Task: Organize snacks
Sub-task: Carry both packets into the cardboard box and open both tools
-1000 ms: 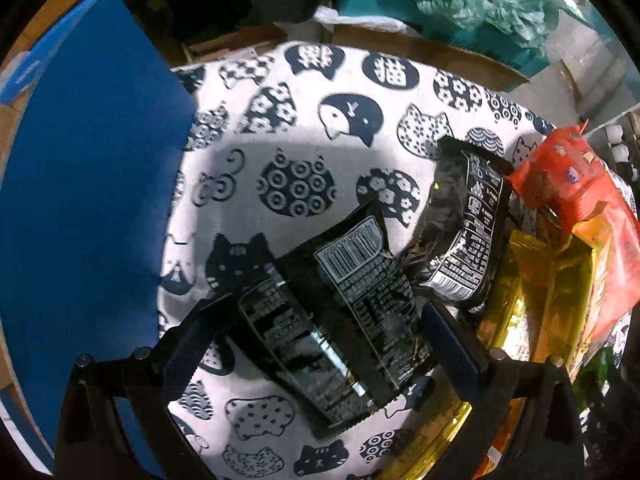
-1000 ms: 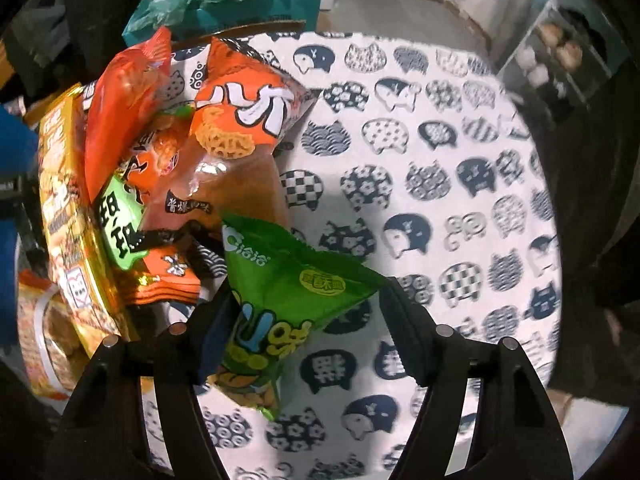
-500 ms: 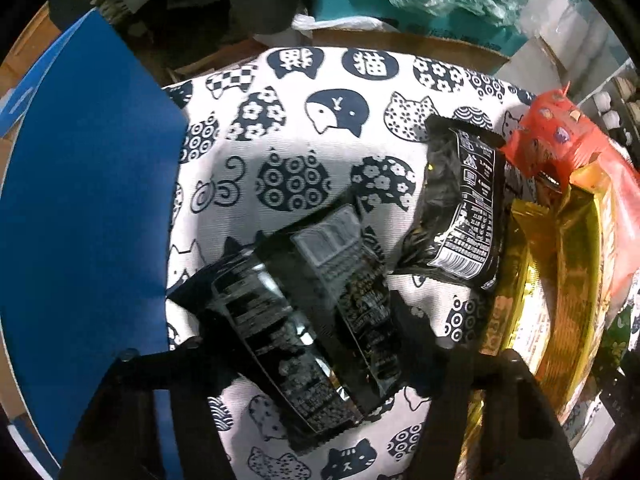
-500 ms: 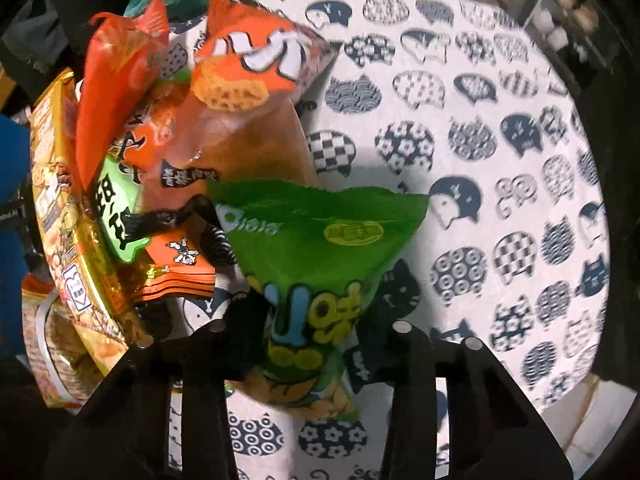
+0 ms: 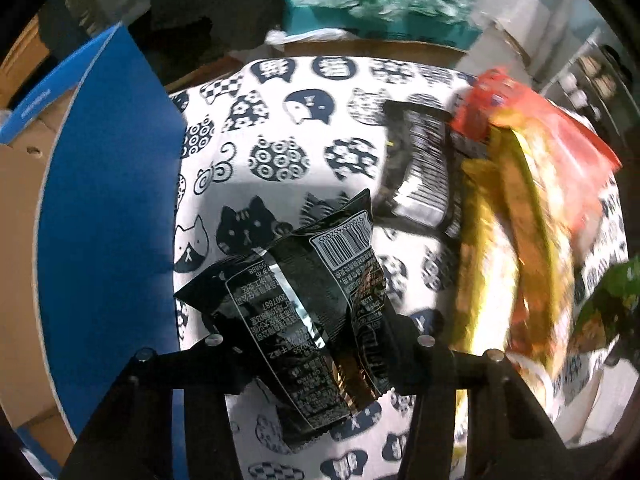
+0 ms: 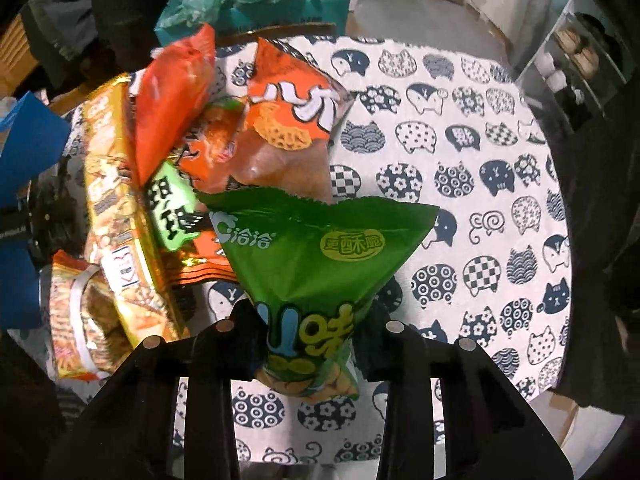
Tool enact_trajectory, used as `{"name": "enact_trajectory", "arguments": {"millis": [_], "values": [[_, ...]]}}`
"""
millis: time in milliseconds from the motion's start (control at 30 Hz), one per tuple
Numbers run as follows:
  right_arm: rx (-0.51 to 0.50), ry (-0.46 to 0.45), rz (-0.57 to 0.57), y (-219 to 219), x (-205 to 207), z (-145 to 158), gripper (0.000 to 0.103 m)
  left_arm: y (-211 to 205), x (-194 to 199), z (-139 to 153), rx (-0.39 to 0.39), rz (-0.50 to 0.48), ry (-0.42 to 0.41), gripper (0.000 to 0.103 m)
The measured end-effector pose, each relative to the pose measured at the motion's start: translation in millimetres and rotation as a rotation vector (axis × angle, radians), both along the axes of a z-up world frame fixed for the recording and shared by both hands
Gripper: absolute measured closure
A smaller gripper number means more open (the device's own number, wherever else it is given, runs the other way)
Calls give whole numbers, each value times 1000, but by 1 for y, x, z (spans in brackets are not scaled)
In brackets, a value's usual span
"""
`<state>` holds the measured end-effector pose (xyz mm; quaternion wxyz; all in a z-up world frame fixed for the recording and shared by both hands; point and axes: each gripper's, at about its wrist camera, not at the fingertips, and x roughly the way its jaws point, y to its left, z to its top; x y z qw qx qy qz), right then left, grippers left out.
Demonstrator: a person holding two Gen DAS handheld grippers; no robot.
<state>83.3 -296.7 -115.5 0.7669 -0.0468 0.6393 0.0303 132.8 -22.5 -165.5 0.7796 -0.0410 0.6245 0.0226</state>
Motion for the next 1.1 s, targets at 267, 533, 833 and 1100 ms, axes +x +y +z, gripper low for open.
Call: {"name": "enact_trajectory", "arguments": {"millis": [267, 533, 833, 1100], "values": [[-6, -58, 45, 7, -13, 26, 70, -14, -24, 39, 64, -94, -98, 51], [-1, -127, 89, 20, -12, 50, 70, -8, -46, 79, 107, -138, -187, 51], [38, -185, 172, 61, -11, 80, 70, 1, -71, 123, 188, -207, -319, 51], [75, -216, 259, 110, -10, 98, 70, 33, -86, 146, 217, -191, -384, 51]]}}
